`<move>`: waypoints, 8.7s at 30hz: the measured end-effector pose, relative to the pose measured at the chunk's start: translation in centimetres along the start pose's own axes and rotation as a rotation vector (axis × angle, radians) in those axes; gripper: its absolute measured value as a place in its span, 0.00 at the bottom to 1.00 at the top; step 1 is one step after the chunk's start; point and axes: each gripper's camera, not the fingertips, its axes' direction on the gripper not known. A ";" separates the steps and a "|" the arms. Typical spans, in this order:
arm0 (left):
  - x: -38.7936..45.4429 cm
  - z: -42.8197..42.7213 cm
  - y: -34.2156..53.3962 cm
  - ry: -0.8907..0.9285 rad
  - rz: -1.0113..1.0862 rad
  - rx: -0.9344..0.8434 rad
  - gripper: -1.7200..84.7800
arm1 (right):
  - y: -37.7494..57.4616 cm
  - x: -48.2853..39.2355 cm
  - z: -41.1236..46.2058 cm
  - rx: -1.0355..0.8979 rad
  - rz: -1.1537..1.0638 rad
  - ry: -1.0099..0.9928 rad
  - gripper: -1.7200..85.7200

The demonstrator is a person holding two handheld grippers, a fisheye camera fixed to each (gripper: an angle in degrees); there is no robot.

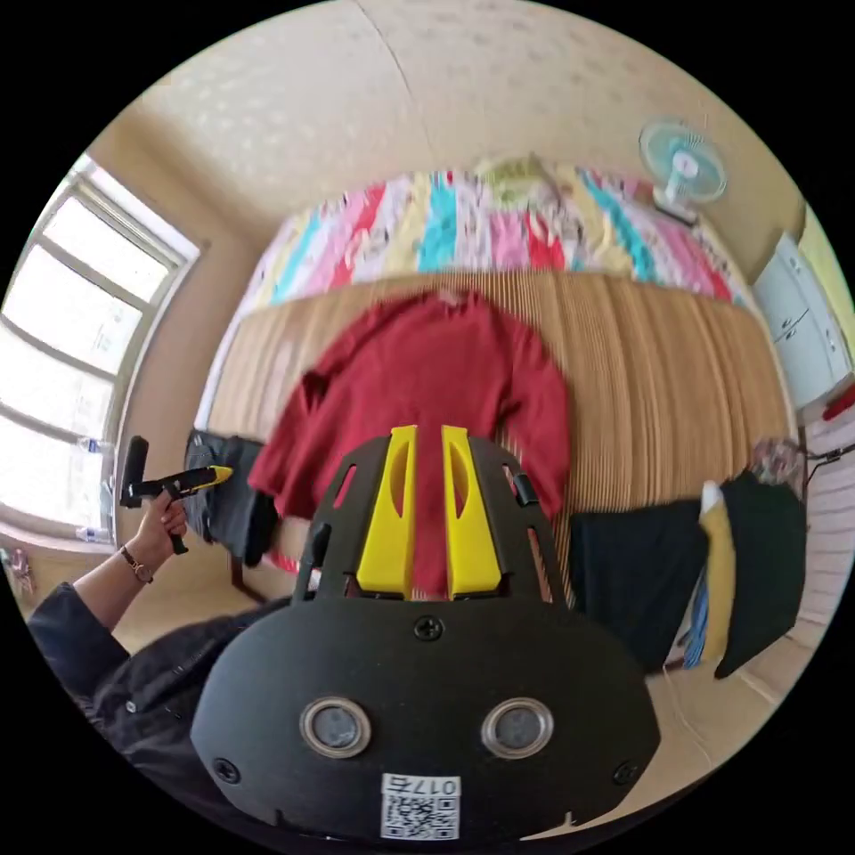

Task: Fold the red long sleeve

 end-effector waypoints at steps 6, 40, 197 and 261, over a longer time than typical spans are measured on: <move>-0.3 5.4 1.2 -0.052 0.019 -0.207 0.13 | 6.1 2.9 11.3 -0.366 0.011 0.041 0.08; -4.0 22.5 -1.6 -0.648 0.546 0.545 0.13 | 11.7 -0.8 28.3 0.281 -0.210 0.110 0.14; 1.7 -7.5 11.9 0.286 0.825 0.740 0.14 | 36.3 15.7 1.7 0.183 0.271 -0.532 0.03; -22.5 12.1 10.5 -0.073 0.278 0.183 0.12 | 19.7 20.3 -23.8 0.695 0.311 -0.191 0.07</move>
